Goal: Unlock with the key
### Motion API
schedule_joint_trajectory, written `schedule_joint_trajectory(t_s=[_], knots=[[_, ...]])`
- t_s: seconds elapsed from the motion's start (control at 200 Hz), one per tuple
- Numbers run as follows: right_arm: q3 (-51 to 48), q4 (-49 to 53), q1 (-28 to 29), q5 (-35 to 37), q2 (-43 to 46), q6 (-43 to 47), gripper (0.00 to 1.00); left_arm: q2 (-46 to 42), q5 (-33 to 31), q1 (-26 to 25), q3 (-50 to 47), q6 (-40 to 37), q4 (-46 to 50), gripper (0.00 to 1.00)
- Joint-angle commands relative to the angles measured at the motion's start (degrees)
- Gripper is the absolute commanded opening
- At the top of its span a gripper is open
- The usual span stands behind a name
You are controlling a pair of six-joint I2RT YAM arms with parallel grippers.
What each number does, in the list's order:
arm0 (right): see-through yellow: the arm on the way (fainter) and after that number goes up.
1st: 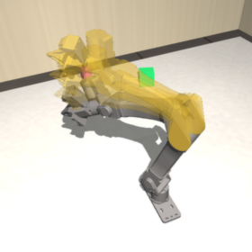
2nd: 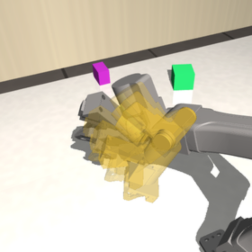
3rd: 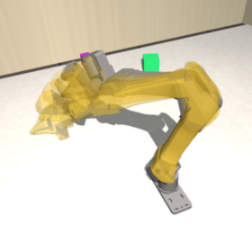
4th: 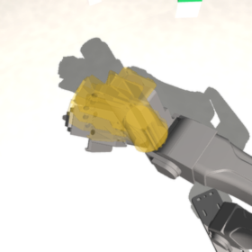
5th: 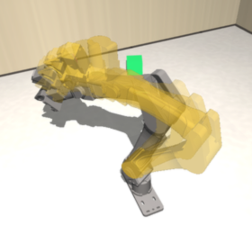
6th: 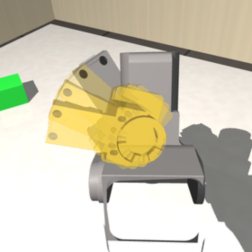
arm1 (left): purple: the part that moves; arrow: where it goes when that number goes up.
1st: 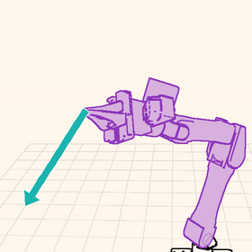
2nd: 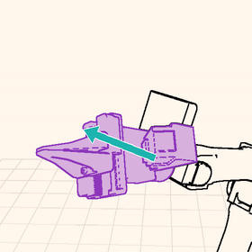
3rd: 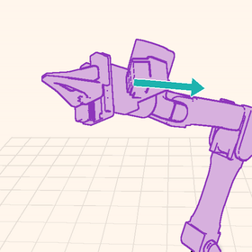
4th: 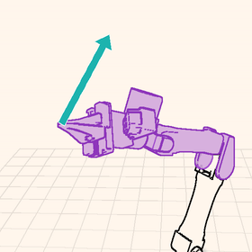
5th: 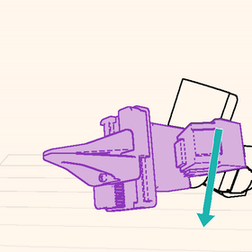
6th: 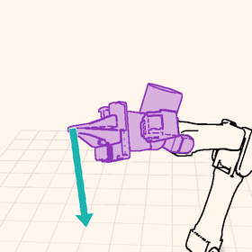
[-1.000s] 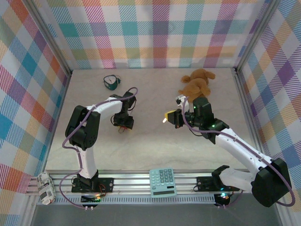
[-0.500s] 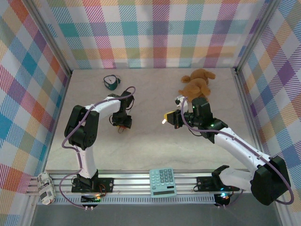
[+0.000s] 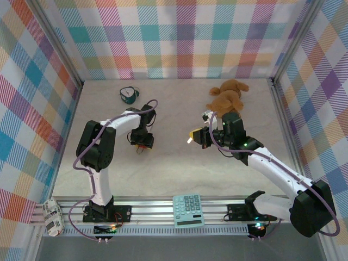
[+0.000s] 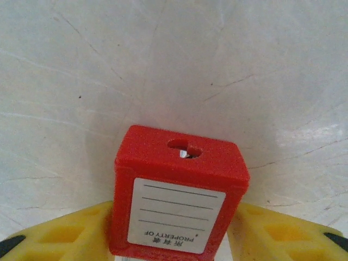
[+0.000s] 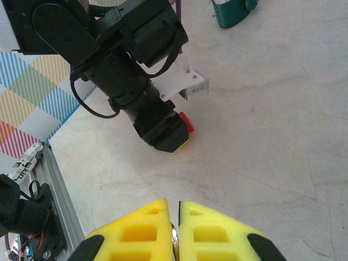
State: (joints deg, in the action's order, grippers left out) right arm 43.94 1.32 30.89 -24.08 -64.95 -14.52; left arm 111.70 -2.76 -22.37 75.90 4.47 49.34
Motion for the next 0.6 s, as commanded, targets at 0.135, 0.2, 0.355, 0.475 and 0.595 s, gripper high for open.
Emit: schedule_joint_trajectory(t_s=[0.135,0.2,0.355,0.475,0.595], knots=[[0.6,-0.63,0.38,-0.88,0.7,0.31,0.0,2.4,-0.72,0.22,-1.66,1.1,-0.88,0.4],[0.56,-0.56,0.35,-0.8,0.75,0.29,0.0,2.06,-0.37,-0.07,-2.06,1.5,-1.47,0.39],[0.58,-0.57,0.44,-0.8,0.69,0.02,0.0,-0.75,-2.35,-1.93,-3.08,1.86,-2.88,0.39],[0.55,-0.47,0.39,-0.88,0.7,-0.55,0.0,-5.05,-2.43,-4.1,-4.23,1.94,-5.54,0.39],[0.77,0.11,0.48,-0.16,1.14,-1.12,0.0,-10.58,-3.07,-7.27,-6.21,2.0,-9.67,0.39]])
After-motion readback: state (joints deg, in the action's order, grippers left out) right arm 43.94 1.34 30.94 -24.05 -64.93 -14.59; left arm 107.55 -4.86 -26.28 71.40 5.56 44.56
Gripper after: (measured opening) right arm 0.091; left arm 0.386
